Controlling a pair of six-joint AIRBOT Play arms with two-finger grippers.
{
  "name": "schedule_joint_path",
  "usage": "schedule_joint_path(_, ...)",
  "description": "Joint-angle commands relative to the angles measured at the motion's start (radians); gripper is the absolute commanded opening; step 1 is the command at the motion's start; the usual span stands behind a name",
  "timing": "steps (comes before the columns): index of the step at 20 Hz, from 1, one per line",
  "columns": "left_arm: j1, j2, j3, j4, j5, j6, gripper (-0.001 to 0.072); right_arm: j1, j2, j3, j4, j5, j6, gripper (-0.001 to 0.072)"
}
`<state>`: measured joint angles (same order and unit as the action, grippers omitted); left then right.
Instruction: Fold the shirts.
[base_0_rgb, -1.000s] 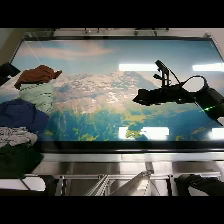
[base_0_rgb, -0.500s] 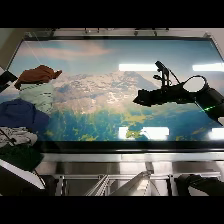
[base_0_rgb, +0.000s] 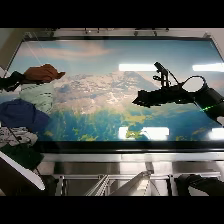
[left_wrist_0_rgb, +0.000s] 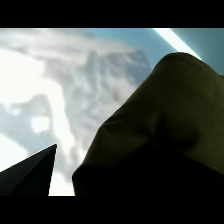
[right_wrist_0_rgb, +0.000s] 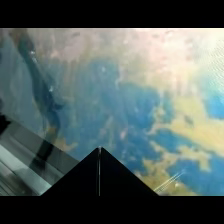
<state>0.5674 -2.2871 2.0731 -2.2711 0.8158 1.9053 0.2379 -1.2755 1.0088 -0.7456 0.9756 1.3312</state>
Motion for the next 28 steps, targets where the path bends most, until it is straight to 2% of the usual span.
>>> schedule_joint_path(1,-0.055,-0.042,0.017,-0.033,-0.006,0.018,0.0696,0.003,-0.003,0.0,0.02,0.002,0.0,0.0017)
schedule_joint_path(2,-0.069,-0.041,0.005,-0.033,-0.021,0.018,0.0638,0.006,-0.003,0.0,0.02,0.002,0.0,0.0017)
schedule_joint_path(3,-0.079,-0.041,0.0,-0.035,-0.022,0.017,0.0457,0.01,-0.003,0.0,0.02,0.002,0.0,0.0017)
schedule_joint_path(4,-0.089,-0.039,0.001,-0.036,-0.003,0.017,0.0107,0.013,-0.003,0.0,0.019,0.002,-0.001,0.0017)
schedule_joint_path(5,-0.098,-0.029,0.001,-0.044,0.028,0.016,0.0032,0.014,-0.003,0.0,0.019,0.002,-0.001,0.0017)
schedule_joint_path(8,-0.127,0.035,0.001,-0.15,0.093,0.018,0.0032,0.014,-0.003,0.0,0.02,0.002,-0.026,0.0016)
schedule_joint_path(13,-0.232,0.263,0.001,-0.379,0.259,0.09,0.0031,0.012,-0.002,0.0,0.018,-0.003,-0.053,0.0016)
schedule_joint_path(16,-0.334,0.438,0.0,-0.387,0.302,0.095,0.0032,0.006,0.01,0.0,-0.026,0.006,-0.049,0.0016)
schedule_joint_path(20,-0.478,0.623,-0.042,-0.383,0.56,0.093,0.0031,-0.092,0.097,0.0,-0.16,0.089,0.047,0.0015)
schedule_joint_path(23,-0.603,0.723,-0.18,-0.357,0.683,0.074,0.0031,-0.206,0.225,0.0,-0.278,0.155,0.112,0.0015)
schedule_joint_path(25,-0.703,0.756,-0.277,-0.32,0.675,0.072,0.0031,-0.264,0.303,0.0,-0.31,0.159,0.114,0.0016)
schedule_joint_path(28,-0.838,0.747,-0.401,-0.222,0.582,0.072,0.0031,-0.293,0.335,-0.001,-0.31,0.185,0.113,0.0016)
